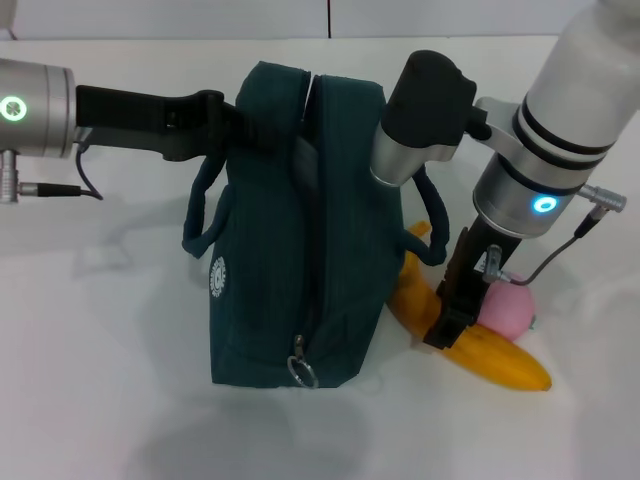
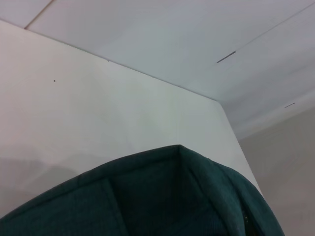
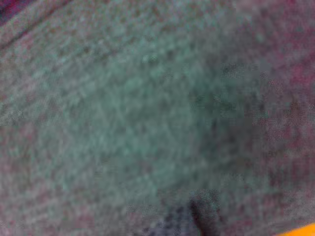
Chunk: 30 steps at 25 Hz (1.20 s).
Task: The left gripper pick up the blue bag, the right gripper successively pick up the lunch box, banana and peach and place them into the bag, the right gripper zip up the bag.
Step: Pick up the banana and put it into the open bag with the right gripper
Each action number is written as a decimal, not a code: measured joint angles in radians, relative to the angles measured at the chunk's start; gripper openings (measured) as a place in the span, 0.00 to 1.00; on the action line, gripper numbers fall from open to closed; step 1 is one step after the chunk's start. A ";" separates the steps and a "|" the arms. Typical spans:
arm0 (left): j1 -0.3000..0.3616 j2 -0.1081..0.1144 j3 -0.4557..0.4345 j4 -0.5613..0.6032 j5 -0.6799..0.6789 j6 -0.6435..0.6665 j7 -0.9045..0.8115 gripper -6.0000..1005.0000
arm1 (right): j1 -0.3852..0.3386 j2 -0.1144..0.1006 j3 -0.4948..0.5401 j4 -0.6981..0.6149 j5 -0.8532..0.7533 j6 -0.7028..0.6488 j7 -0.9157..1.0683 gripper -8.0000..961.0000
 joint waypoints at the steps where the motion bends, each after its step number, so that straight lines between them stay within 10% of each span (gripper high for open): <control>1: 0.000 0.000 0.000 -0.003 0.000 0.000 0.001 0.05 | 0.001 0.000 -0.002 0.000 0.002 0.000 0.000 0.63; 30: 0.005 0.005 0.000 -0.005 -0.006 -0.005 0.005 0.05 | -0.008 -0.008 0.067 -0.054 -0.037 -0.124 0.003 0.47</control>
